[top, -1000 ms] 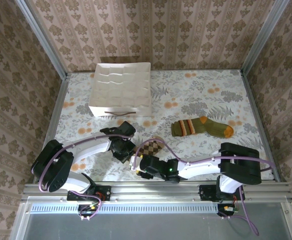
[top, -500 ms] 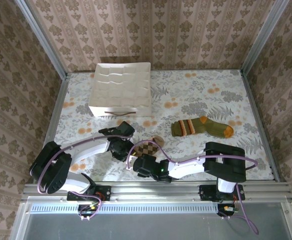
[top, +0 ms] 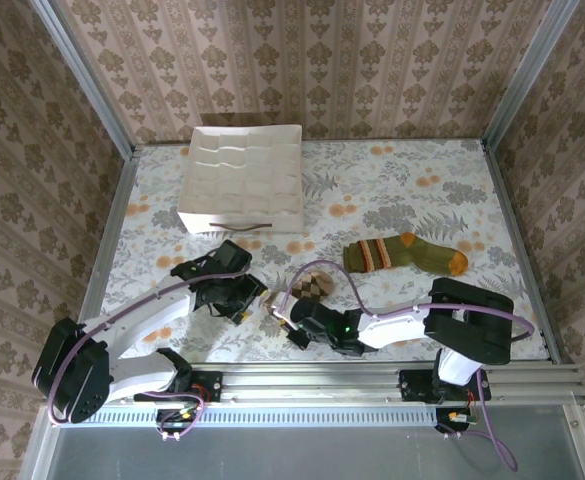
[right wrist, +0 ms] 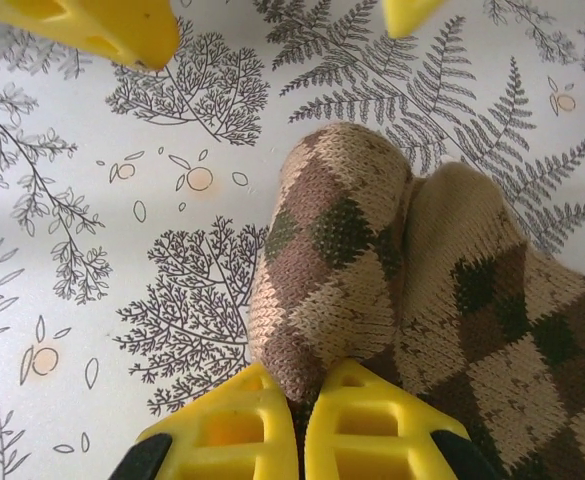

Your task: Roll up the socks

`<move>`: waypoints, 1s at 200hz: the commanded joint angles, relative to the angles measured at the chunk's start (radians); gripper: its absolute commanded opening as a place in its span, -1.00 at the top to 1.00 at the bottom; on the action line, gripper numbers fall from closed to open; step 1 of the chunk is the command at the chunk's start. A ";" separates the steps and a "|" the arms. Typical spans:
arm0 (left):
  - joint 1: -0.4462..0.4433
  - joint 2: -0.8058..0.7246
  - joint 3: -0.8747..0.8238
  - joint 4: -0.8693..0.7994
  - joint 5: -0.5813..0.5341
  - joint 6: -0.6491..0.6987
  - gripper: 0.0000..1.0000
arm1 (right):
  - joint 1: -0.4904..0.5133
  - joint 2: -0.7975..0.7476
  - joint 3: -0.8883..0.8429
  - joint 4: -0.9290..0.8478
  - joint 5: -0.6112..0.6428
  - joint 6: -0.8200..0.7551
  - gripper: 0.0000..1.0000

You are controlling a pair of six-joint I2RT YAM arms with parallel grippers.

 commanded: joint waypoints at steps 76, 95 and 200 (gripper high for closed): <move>-0.114 0.079 -0.035 0.161 -0.018 0.022 0.12 | -0.081 0.106 -0.197 -0.052 -0.186 0.272 1.00; -0.119 0.108 -0.047 0.196 -0.009 0.027 0.11 | -0.094 0.113 -0.213 -0.031 -0.188 0.300 1.00; -0.113 0.344 -0.024 0.264 0.007 0.109 0.91 | -0.192 0.121 -0.206 -0.018 -0.275 0.292 1.00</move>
